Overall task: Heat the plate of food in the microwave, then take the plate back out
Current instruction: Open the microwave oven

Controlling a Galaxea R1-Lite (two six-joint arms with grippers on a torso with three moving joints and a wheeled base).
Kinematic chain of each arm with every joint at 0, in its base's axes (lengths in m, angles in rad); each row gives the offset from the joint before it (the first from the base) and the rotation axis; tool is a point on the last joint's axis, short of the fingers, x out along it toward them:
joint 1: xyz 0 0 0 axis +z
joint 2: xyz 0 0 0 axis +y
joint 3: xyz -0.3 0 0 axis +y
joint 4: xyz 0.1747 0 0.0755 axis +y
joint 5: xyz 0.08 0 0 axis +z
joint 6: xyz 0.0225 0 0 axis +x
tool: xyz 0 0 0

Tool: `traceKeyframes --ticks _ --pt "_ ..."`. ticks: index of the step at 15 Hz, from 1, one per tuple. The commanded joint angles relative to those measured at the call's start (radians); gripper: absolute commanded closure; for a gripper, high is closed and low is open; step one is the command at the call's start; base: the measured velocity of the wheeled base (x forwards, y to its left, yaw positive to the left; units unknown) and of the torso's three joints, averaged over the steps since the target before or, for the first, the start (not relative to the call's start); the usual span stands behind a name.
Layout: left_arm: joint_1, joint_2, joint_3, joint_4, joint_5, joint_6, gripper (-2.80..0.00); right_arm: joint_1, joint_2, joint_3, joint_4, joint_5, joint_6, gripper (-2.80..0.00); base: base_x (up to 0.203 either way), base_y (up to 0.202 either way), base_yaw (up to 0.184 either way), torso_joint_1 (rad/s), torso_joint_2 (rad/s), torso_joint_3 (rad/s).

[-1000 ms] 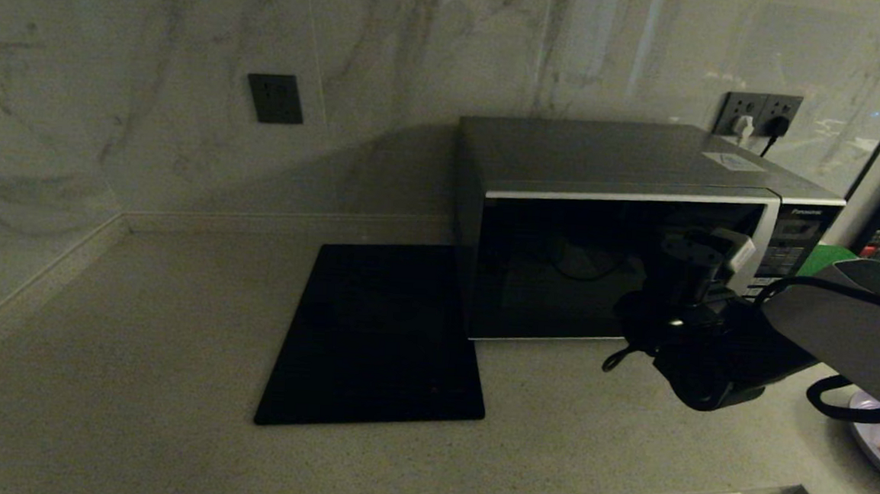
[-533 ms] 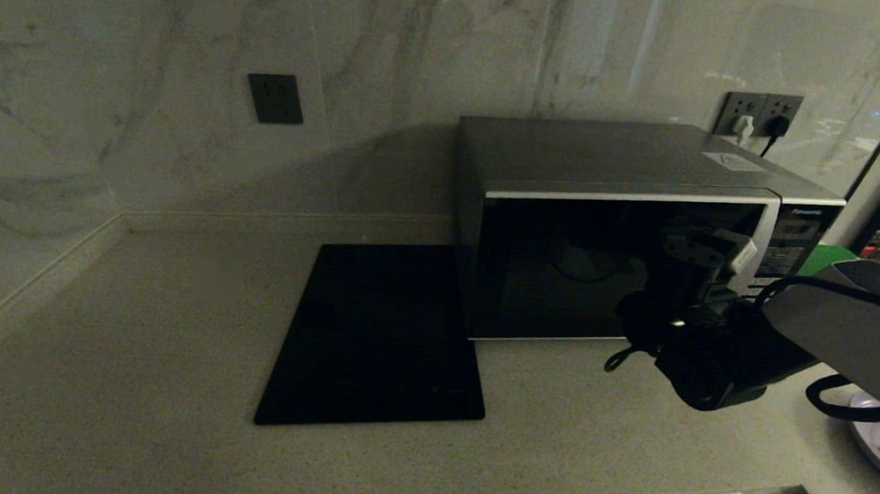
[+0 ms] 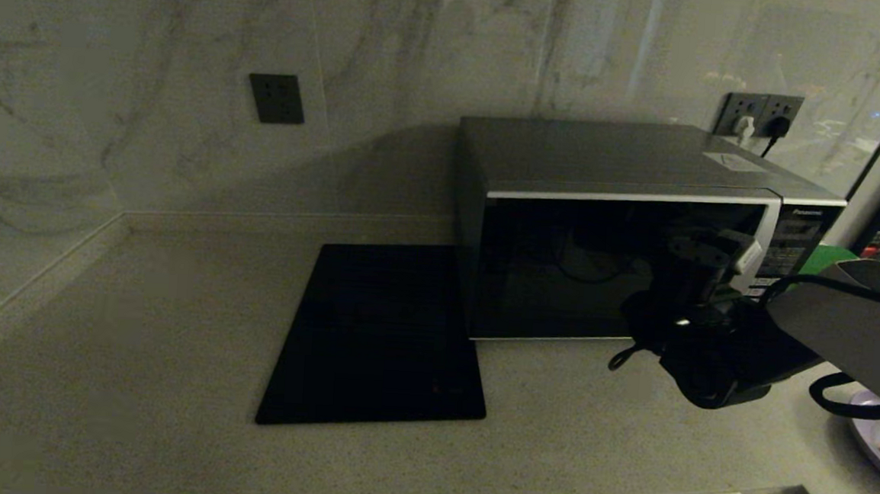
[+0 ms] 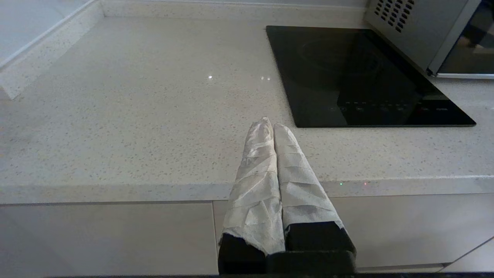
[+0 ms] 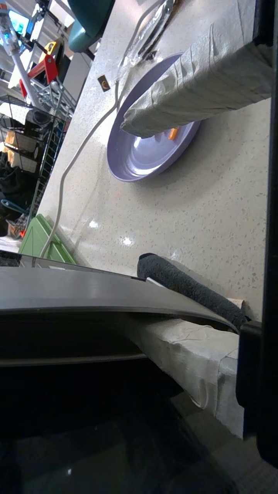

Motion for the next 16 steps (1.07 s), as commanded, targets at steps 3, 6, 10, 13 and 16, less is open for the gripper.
traceKeyframes --ticks 3,6,10,13,16 --pt "0.000 0.000 0.000 0.000 0.000 -0.001 0.00 -0.008 0.002 -0.002 -0.010 -0.010 0.002 -2.80 0.000 0.000 0.000 0.000 0.00 0.000" --pt "0.000 0.000 0.000 0.000 0.000 -0.001 0.00 -0.007 0.002 0.001 -0.008 -0.010 -0.005 -2.80 0.000 0.000 0.000 0.000 0.00 0.000" --pt "0.000 0.000 0.000 0.000 0.000 -0.001 0.00 -0.005 0.004 0.007 -0.005 -0.004 -0.009 -2.80 0.000 0.000 0.000 0.000 0.00 0.000" --pt "0.000 0.000 0.000 0.000 0.001 -0.001 0.00 -0.005 0.013 0.007 -0.006 -0.004 -0.016 -2.80 0.000 0.000 0.000 0.000 0.00 0.000" --pt "0.000 0.000 0.000 0.001 0.000 -0.001 0.00 -0.005 0.021 0.014 -0.007 -0.005 -0.016 -2.80 0.000 0.000 0.000 0.000 0.00 0.000"
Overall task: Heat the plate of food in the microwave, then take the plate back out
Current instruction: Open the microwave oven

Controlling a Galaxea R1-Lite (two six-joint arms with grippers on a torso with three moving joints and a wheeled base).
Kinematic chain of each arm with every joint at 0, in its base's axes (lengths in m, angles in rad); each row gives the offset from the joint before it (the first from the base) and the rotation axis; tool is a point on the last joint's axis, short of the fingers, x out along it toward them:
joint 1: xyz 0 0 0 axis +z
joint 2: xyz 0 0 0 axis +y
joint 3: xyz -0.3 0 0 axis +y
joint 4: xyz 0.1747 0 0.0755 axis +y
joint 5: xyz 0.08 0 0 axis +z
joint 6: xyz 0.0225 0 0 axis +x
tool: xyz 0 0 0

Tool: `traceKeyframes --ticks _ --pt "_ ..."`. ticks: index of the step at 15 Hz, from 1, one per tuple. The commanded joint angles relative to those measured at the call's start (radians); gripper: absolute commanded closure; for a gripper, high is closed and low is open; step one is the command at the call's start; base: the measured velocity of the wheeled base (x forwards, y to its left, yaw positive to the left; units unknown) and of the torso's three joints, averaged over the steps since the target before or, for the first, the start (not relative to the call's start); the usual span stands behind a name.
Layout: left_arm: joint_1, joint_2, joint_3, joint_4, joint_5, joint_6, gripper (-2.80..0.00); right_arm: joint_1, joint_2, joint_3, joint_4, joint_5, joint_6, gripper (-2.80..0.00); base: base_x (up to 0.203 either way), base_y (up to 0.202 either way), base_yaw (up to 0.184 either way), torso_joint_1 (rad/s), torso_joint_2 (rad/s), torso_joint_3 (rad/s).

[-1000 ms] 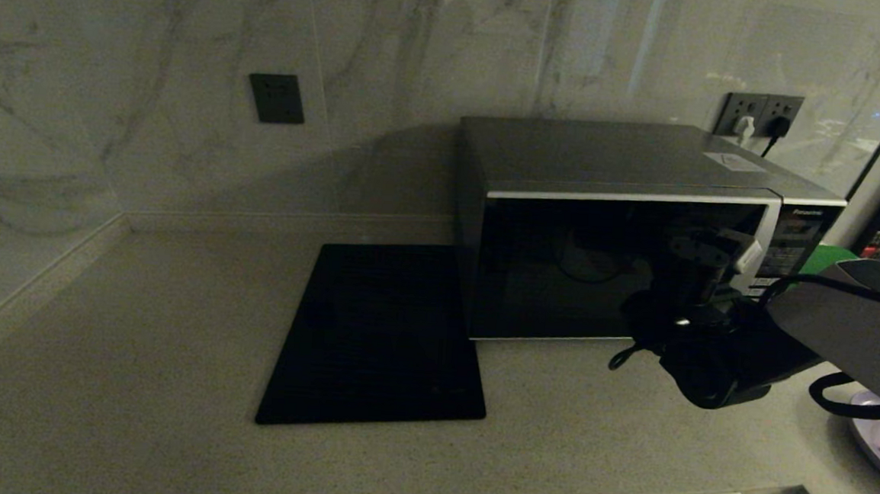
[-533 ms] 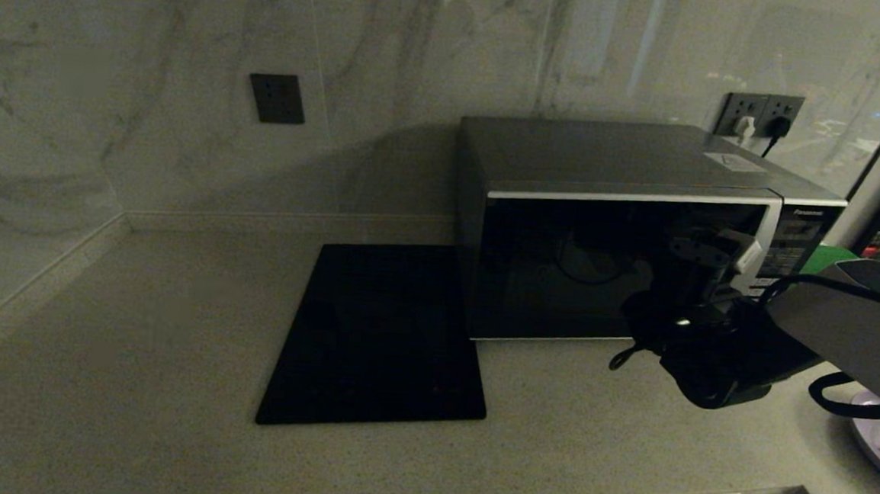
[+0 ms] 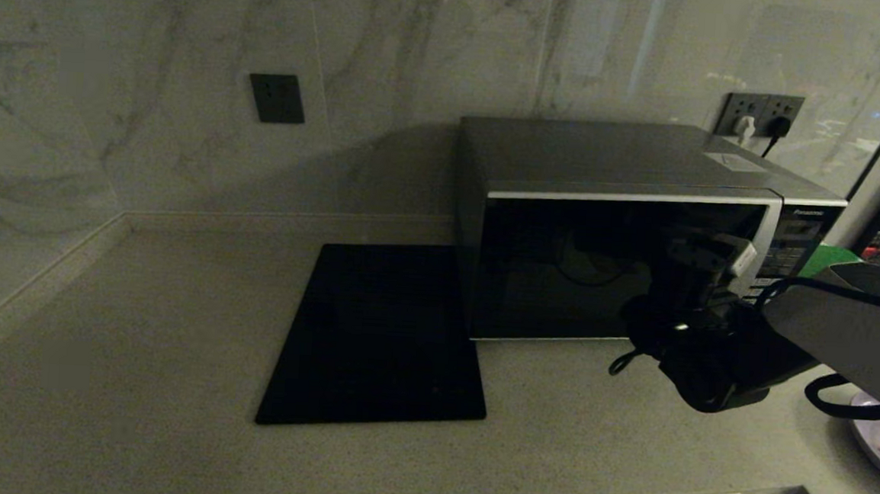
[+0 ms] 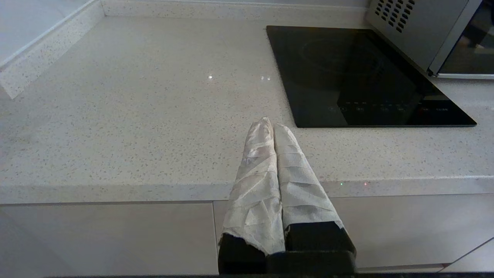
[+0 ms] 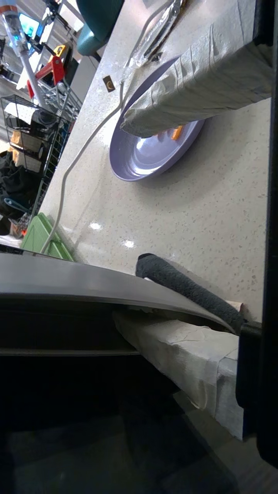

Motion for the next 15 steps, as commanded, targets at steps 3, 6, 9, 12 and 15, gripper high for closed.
traceKeyframes --ticks 3,6,9,12,15 --pt "0.000 0.000 0.000 0.000 0.001 -0.001 0.00 0.001 0.010 -0.003 -0.009 -0.010 -0.002 0.00 0.000 0.000 0.000 0.000 0.00 0.000" --pt "0.000 0.000 0.000 0.000 0.000 -0.001 0.00 0.002 0.010 -0.001 -0.009 -0.010 -0.002 0.00 0.000 0.000 0.000 0.000 0.00 0.000" --pt "0.000 0.000 0.000 0.000 0.001 -0.001 0.00 0.004 0.007 0.000 -0.007 -0.011 -0.002 0.00 0.000 0.000 0.000 0.000 0.00 0.000" --pt "0.000 0.000 0.000 0.000 0.001 -0.001 0.00 0.011 0.001 0.019 -0.007 -0.018 -0.002 0.00 0.000 0.000 0.000 0.000 0.00 0.000" --pt "0.000 0.000 0.000 0.000 0.001 -0.001 0.00 0.017 -0.016 0.066 -0.010 -0.034 0.000 0.00 0.000 0.000 0.000 0.000 0.00 0.000"
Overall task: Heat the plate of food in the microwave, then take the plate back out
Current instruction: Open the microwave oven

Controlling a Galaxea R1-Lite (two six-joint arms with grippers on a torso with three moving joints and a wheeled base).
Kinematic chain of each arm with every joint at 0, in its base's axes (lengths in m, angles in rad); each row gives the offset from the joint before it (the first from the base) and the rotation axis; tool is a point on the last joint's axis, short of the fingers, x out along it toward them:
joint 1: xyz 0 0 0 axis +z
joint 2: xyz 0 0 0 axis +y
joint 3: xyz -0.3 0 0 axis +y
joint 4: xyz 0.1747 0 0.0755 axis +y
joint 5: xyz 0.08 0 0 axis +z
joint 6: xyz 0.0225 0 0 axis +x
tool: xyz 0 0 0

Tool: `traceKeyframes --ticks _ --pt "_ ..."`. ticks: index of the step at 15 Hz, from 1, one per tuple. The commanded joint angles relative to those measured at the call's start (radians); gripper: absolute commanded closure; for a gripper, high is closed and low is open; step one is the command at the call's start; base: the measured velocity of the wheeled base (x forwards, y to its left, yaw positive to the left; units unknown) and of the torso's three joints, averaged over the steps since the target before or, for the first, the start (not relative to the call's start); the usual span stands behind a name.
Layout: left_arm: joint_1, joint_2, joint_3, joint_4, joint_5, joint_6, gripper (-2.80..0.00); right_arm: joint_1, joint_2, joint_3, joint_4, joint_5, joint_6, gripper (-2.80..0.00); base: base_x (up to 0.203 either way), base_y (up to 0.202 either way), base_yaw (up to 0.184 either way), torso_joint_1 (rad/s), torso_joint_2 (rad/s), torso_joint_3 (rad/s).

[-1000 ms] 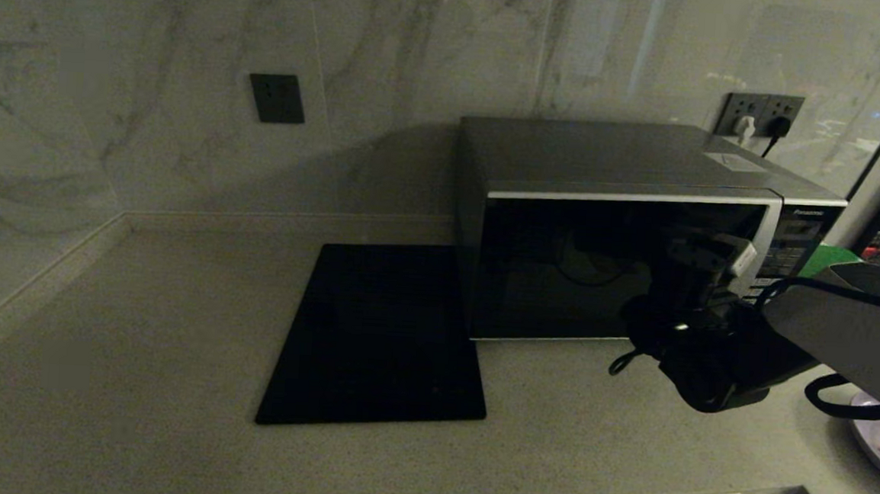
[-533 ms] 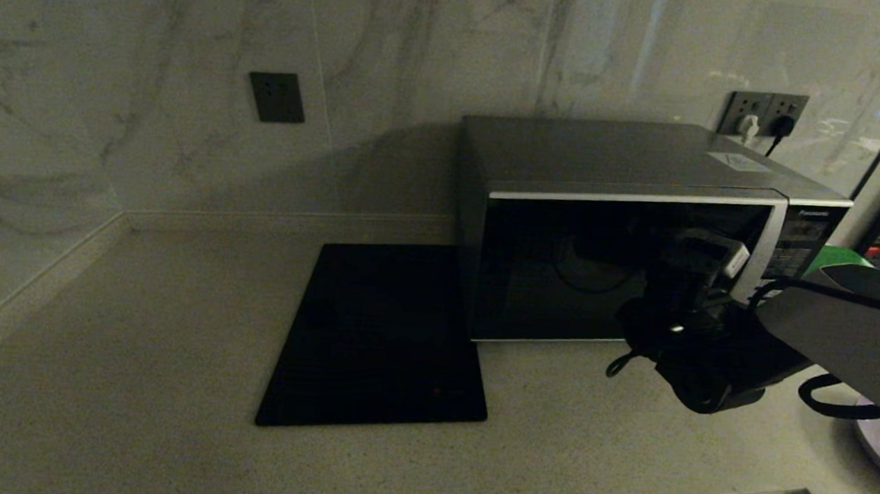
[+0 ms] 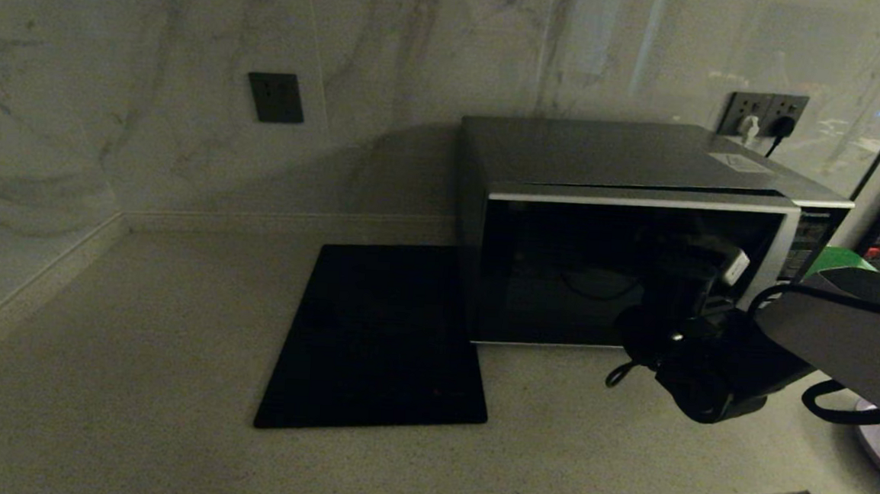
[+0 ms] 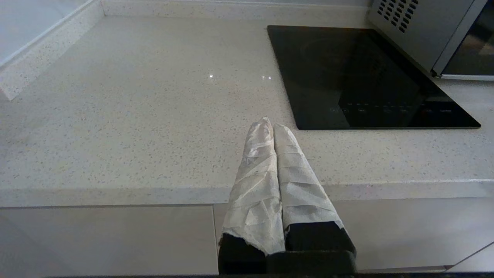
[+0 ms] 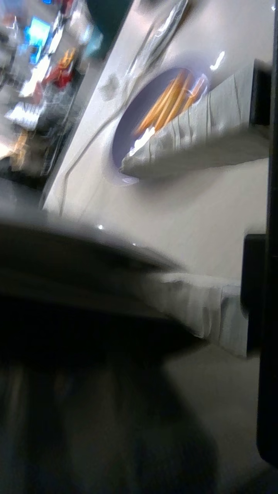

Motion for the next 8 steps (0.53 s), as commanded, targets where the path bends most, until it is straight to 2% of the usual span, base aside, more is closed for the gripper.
traceKeyframes --ticks 1,4,8 --pt "0.000 0.000 0.000 -0.001 0.002 -0.001 0.00 0.012 -0.015 0.017 -0.009 0.000 -0.001 0.00 0.000 0.000 0.000 0.000 0.00 0.000" --pt "0.000 0.000 0.000 -0.001 0.001 -0.001 0.00 0.038 -0.026 0.033 -0.009 -0.032 0.002 0.00 0.000 0.000 0.000 0.000 0.00 0.000" --pt "0.000 0.000 0.000 -0.001 0.002 -0.001 0.00 0.070 -0.032 0.060 -0.026 -0.032 0.007 0.00 0.000 0.000 0.000 0.000 0.00 0.000"
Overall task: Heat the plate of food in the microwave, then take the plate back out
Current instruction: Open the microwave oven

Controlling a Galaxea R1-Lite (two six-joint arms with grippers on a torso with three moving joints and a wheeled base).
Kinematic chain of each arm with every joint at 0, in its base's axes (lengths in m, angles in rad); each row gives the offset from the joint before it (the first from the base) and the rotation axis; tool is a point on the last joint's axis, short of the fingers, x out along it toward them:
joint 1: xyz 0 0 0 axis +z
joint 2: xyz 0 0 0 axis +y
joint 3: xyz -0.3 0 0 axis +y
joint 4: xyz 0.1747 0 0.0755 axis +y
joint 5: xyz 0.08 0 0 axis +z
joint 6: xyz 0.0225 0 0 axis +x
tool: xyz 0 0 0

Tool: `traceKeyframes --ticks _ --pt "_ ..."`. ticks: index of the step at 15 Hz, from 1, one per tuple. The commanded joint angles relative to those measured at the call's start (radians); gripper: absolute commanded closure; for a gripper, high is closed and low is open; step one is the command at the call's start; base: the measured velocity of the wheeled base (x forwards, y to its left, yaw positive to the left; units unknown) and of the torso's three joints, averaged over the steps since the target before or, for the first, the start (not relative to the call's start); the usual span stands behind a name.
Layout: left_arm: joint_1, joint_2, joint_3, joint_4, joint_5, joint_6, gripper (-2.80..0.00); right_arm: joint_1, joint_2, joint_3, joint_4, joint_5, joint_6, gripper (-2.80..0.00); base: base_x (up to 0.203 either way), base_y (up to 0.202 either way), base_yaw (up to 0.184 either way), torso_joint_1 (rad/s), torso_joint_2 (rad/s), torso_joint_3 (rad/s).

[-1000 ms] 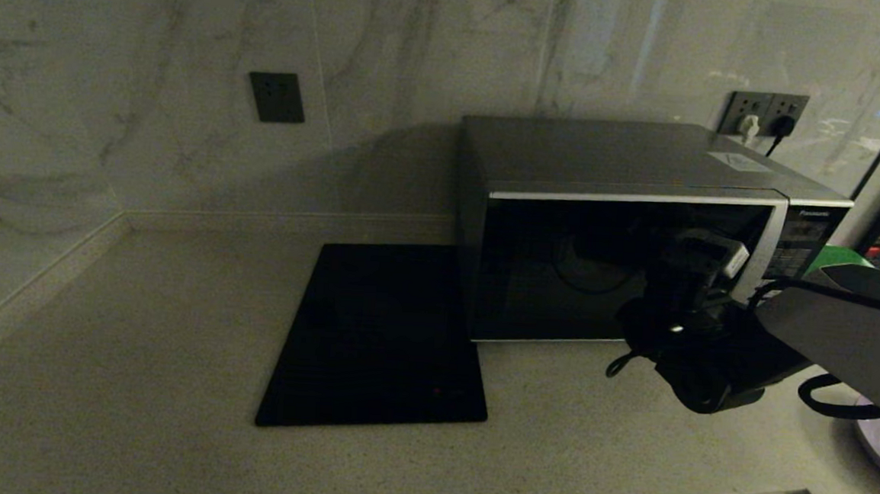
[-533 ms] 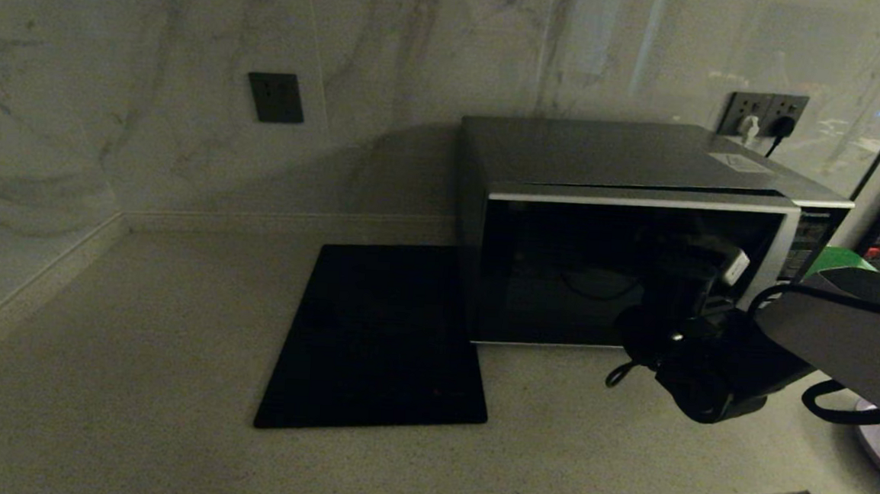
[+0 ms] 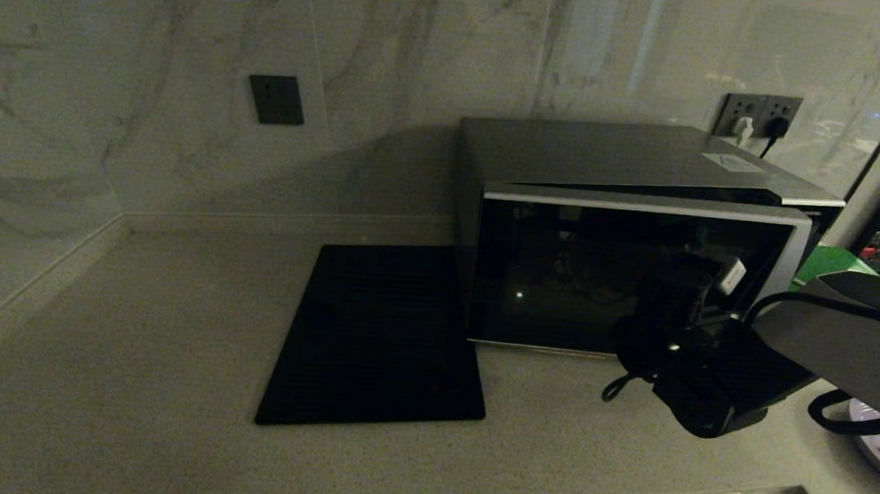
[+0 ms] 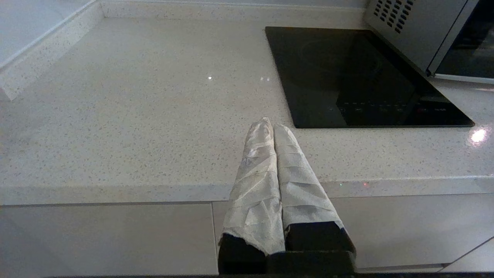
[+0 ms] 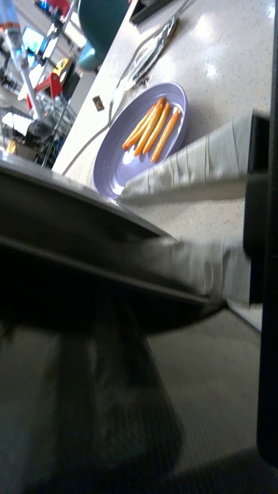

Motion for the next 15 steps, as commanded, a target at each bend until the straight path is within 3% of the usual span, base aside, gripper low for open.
traceKeyframes --ticks 1,3,4,5,11,15 --pt "0.001 0.000 0.000 -0.001 0.000 -0.001 0.00 0.010 -0.005 0.005 -0.009 -0.002 -0.001 0.00 0.000 0.000 0.000 0.000 0.00 0.000" --pt "0.001 0.000 0.000 -0.001 0.000 -0.001 0.00 0.010 -0.002 0.005 -0.012 -0.002 0.001 0.00 0.000 0.000 0.000 0.000 0.00 0.000" --pt "0.001 0.000 0.000 -0.001 0.000 -0.001 0.00 0.010 -0.001 0.006 -0.015 -0.002 0.002 -1.11 0.000 0.000 0.000 0.000 0.00 0.000" --pt "0.001 0.000 0.000 -0.001 0.000 -0.001 0.00 0.010 -0.001 0.005 -0.015 -0.002 0.002 -2.80 0.000 0.000 0.000 0.000 0.00 0.000" --pt "0.001 0.000 0.000 -0.001 0.001 -0.001 0.00 0.019 -0.004 0.003 -0.021 -0.002 -0.004 -2.80 0.000 0.000 0.000 0.000 0.00 0.000" --pt "0.001 0.000 0.000 -0.001 0.001 -0.001 0.00 0.076 -0.031 0.067 -0.022 -0.002 -0.005 -2.80 0.000 0.000 0.000 0.000 0.00 0.000"
